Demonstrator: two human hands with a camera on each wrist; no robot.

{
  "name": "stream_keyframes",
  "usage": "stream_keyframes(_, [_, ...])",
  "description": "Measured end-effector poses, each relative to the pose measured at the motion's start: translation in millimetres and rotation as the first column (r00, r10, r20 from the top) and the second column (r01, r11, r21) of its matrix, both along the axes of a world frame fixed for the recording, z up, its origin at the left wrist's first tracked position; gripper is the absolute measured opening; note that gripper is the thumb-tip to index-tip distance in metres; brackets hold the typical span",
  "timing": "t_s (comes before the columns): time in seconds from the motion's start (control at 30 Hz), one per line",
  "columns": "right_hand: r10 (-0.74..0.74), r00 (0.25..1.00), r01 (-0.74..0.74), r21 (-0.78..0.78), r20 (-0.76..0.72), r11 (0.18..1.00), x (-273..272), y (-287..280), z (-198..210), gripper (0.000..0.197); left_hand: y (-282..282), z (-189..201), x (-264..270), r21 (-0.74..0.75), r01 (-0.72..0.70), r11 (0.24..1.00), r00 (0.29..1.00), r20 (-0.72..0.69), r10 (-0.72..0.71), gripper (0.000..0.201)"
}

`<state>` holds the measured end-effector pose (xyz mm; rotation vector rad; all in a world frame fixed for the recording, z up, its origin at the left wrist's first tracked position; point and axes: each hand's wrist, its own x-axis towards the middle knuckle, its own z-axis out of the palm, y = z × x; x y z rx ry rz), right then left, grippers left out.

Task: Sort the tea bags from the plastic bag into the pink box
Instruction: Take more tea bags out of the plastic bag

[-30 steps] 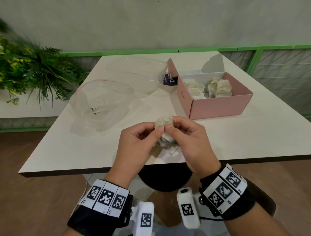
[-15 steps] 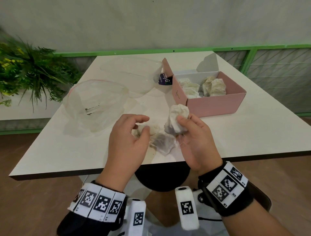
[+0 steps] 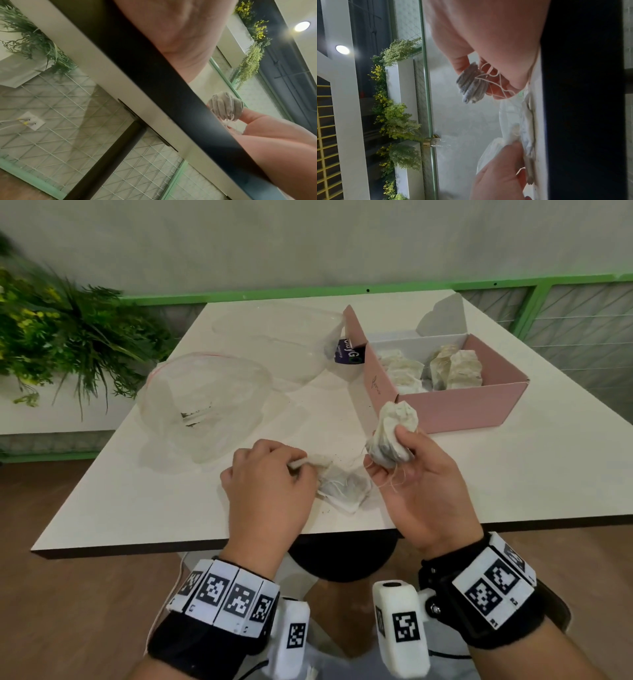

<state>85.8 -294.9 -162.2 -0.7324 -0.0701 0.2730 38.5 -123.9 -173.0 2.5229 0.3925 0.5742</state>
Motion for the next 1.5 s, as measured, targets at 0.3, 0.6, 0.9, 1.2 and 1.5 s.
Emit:
stream_keyframes(0.3, [0.016,0.999,-0.014,-0.056,0.032,0.998,-1,1,-2,0.020,8,0,-4,-0.460,0.143,0.876,0.959,0.282,-0.009,0.030])
stream_keyframes(0.6, [0.133,0.979,-0.101,-0.197,0.155,0.975,-10,8,1,0.030,8,1,-5,-0.611,0.294,0.735,0.942,0.316,-0.115,0.005])
stream_keyframes(0.9, [0.112,0.975,-0.054,-0.283,0.191,0.957,-11,12,-1,0.023,13,0,-10,-0.594,0.443,0.671,0.895,0.339,-0.291,0.011])
stream_keyframes(1.2, [0.111,0.977,-0.048,-0.320,0.184,0.946,-11,14,-2,0.023,12,-4,-8,-0.508,0.468,0.723,0.883,0.303,-0.359,0.013])
stream_keyframes(1.5, [0.106,0.971,-0.023,-0.360,0.212,0.933,-12,14,-5,0.017,14,-2,-12,-0.506,0.511,0.695,0.857,0.366,-0.363,0.022])
